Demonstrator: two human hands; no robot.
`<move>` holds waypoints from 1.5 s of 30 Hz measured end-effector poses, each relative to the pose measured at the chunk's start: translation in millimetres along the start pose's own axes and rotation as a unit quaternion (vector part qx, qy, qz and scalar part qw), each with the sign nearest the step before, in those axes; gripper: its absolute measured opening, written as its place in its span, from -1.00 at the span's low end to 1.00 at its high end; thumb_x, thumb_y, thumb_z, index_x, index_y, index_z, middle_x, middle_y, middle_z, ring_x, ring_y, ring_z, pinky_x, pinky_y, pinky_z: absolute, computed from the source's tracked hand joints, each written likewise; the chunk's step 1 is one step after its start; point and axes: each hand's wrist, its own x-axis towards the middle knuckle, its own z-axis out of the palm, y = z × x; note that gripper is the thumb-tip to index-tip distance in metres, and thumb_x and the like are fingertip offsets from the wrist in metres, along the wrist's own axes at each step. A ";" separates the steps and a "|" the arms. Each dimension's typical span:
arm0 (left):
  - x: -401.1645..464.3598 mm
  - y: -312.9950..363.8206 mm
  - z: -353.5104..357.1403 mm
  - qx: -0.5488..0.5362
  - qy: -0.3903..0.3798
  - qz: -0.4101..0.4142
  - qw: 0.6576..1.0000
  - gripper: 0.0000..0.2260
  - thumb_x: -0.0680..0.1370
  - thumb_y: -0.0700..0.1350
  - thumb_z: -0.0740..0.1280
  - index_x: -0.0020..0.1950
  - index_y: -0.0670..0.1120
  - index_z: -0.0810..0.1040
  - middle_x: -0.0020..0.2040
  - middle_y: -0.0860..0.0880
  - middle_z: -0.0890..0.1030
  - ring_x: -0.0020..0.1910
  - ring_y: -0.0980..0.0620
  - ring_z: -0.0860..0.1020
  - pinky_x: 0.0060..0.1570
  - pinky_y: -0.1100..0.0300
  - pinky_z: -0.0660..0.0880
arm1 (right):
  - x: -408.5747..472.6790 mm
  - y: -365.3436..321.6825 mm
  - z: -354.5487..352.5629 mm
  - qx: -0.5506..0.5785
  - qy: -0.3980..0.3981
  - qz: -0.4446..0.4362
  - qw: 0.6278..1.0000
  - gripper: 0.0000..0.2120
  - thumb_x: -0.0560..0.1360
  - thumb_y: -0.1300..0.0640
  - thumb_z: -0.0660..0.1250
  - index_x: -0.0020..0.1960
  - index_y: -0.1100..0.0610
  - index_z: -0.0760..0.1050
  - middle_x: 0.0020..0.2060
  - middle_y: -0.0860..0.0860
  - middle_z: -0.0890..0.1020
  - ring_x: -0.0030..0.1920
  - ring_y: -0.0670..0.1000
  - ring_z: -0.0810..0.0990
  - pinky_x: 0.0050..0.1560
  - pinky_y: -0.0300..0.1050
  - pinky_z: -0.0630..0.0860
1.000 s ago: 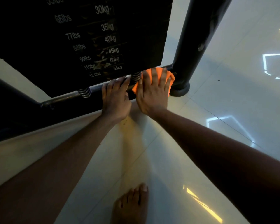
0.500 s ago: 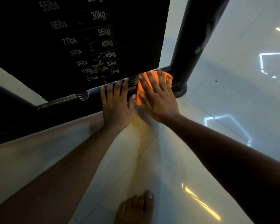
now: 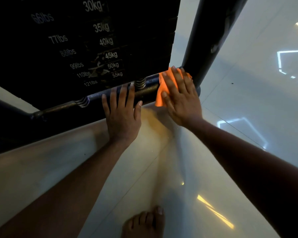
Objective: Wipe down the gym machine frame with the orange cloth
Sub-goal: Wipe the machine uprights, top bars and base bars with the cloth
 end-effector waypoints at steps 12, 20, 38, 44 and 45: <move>-1.3 2.1 -11.5 -0.021 -0.019 0.004 1.000 -0.45 0.78 0.14 0.12 0.75 -0.01 0.17 0.69 -0.05 0.29 0.70 -0.14 0.17 0.68 -0.25 -0.03 | -2.6 -24.6 -12.3 0.025 -0.031 0.013 0.999 -0.39 0.78 -0.19 0.12 0.78 -0.08 0.07 0.77 0.00 0.03 0.77 0.16 -0.12 0.67 0.33 0.11; -18.4 6.3 -122.3 -0.152 -0.175 0.036 0.972 -0.56 0.77 0.05 0.19 0.65 -0.03 0.38 0.64 -0.04 0.38 0.66 -0.11 0.27 0.64 -0.27 0.14 | -52.9 -75.6 -122.3 0.124 -0.089 0.092 0.984 -0.51 0.78 -0.07 0.24 0.67 -0.01 0.37 0.60 0.10 0.46 0.57 0.22 0.46 0.42 0.17 0.57; 190.1 55.4 -924.4 -0.157 -0.140 0.112 0.971 -0.54 0.76 0.14 0.18 0.65 0.06 0.32 0.60 0.02 0.41 0.59 0.00 0.35 0.57 -0.09 0.34 | 52.7 -344.3 -871.3 0.132 -0.018 -0.040 0.990 -0.56 0.74 -0.13 0.29 0.60 -0.10 0.47 0.48 0.04 0.61 0.48 0.13 0.57 0.37 0.03 0.57; 279.7 25.8 -1173.7 -0.084 -0.019 0.130 0.988 -0.51 0.76 0.20 0.15 0.67 0.09 0.30 0.65 0.00 0.36 0.62 -0.09 0.34 0.59 -0.17 0.30 | 139.6 -447.7 -1085.6 0.114 0.069 -0.114 0.984 -0.63 0.75 -0.20 0.22 0.43 -0.04 0.57 0.19 0.05 0.73 0.25 0.14 0.70 0.14 -0.06 0.60; 291.5 20.9 -1211.3 -0.075 0.011 0.137 0.988 -0.52 0.76 0.18 0.17 0.65 0.07 0.33 0.63 -0.01 0.39 0.60 -0.10 0.36 0.58 -0.15 0.31 | 153.3 -465.7 -1116.8 0.111 0.095 -0.127 0.981 -0.63 0.75 -0.19 0.23 0.41 -0.03 0.58 0.14 0.05 0.74 0.21 0.13 0.71 0.10 -0.11 0.55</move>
